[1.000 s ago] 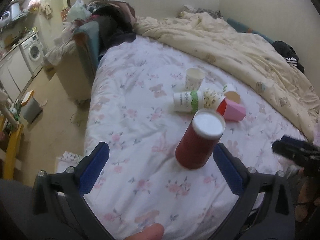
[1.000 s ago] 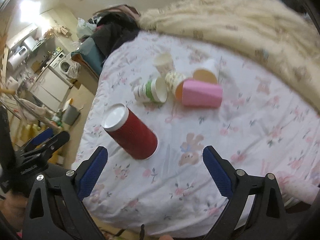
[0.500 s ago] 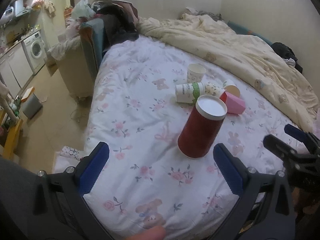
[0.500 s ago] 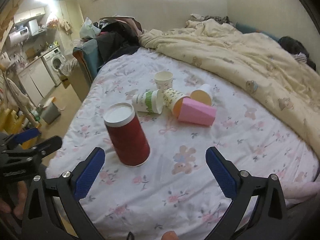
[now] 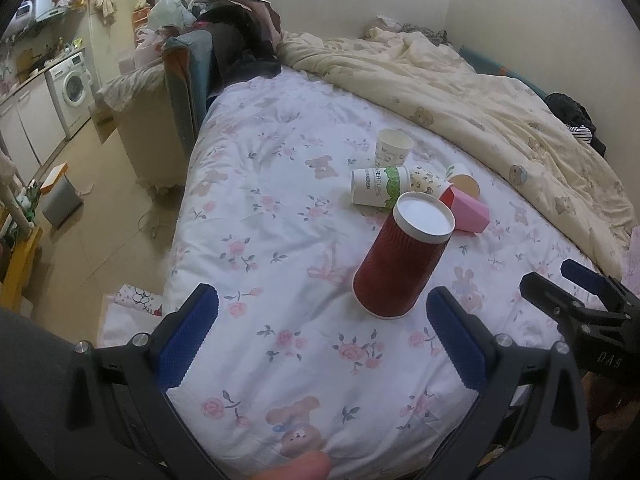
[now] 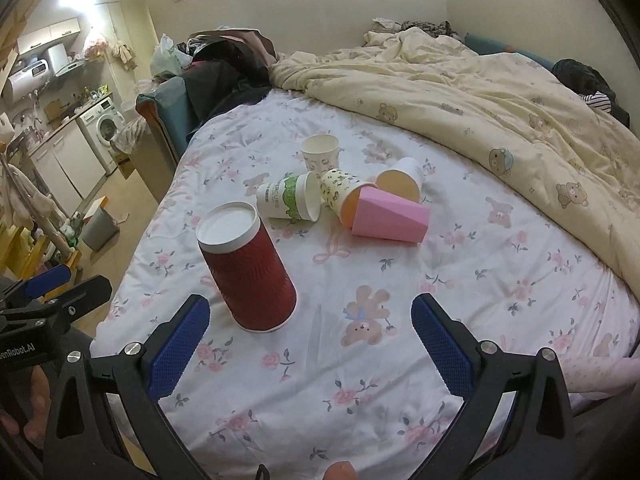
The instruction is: Flip cup upside down
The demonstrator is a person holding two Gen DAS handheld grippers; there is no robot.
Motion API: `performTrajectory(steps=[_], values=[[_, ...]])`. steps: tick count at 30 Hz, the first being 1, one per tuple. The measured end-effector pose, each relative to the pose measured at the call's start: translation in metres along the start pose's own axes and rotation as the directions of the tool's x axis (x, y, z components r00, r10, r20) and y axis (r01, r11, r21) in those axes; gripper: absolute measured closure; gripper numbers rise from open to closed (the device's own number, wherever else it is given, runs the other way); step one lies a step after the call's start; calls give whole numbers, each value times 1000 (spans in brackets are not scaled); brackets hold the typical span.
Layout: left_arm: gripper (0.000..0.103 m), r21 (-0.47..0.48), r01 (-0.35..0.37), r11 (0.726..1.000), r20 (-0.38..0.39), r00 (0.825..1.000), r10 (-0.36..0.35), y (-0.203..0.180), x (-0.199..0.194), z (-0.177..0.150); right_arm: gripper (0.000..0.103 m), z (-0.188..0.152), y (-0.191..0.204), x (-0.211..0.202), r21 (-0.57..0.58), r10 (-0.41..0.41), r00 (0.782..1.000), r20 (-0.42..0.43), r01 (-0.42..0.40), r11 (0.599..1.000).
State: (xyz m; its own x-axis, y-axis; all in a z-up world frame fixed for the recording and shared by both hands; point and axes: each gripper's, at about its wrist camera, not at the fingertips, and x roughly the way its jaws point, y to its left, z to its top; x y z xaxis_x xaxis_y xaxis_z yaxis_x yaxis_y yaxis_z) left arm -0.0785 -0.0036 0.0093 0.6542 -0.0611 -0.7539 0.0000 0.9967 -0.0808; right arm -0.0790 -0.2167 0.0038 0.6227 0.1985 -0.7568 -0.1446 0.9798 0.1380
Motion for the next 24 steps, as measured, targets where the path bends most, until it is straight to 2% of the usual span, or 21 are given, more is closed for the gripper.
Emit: performTrajectory(steps=[24], values=[[0, -1, 8, 1000, -24, 1000, -8, 3, 5, -2, 0, -2, 1, 2, -2, 6, 1000, -13, -6, 1000]])
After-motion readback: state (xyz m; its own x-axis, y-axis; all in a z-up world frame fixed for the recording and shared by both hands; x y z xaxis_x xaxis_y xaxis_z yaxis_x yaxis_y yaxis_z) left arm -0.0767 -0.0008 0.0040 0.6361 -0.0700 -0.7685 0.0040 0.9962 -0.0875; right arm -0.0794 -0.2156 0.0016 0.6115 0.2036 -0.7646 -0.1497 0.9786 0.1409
